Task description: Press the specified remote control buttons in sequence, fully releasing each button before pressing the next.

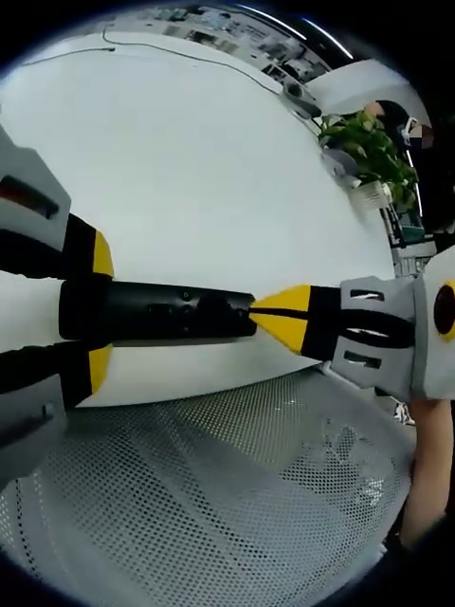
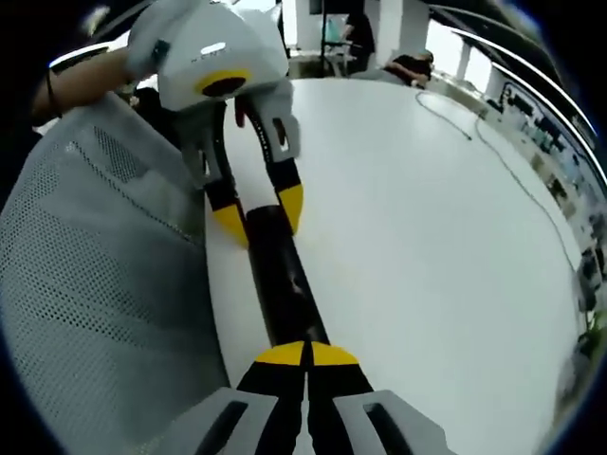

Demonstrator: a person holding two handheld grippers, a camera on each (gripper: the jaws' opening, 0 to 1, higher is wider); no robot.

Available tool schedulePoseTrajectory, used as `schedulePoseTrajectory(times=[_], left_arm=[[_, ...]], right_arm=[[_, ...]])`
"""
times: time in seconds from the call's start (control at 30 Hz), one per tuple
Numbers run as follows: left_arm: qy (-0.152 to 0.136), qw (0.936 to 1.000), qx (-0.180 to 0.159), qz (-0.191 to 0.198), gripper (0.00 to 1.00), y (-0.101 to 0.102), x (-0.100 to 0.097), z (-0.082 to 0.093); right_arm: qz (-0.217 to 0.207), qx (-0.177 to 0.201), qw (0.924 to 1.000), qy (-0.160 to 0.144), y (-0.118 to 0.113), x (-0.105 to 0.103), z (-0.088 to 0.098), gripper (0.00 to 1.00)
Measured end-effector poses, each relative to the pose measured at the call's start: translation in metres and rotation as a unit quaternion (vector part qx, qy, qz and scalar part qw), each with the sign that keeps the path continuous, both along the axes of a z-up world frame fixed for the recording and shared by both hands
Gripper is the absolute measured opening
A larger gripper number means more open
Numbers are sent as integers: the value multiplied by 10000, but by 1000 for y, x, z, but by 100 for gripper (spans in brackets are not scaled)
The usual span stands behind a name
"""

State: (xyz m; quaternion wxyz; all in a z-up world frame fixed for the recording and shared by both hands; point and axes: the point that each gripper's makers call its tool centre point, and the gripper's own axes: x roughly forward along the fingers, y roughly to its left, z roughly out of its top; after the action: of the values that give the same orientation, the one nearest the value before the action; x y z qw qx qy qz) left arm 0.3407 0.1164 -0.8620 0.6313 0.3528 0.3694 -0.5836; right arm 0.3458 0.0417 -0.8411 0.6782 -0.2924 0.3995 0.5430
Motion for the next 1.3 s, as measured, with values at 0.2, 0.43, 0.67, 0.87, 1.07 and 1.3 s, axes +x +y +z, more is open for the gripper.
schedulePoseTrajectory(times=[0.2,0.43,0.67,0.87,1.07,1.3], left_arm=[[-4,10000,-26,10,25,0,0,0],[2,10000,-37,16,25,0,0,0],[12,10000,-74,26,25,0,0,0],[15,10000,-10,21,25,0,0,0],[6,10000,-80,38,25,0,0,0],[10,9999,-156,56,25,0,0,0]], right_arm=[[229,-240,9994,-75,-5,-2,-9,0],[444,-500,9976,-163,-3,-2,-11,0],[554,-586,9958,-436,-4,-2,-12,0],[186,-295,9991,-232,-4,1,-10,0],[335,-327,9984,-302,-2,-1,-9,0],[454,-180,9983,-323,9,-3,-6,0]])
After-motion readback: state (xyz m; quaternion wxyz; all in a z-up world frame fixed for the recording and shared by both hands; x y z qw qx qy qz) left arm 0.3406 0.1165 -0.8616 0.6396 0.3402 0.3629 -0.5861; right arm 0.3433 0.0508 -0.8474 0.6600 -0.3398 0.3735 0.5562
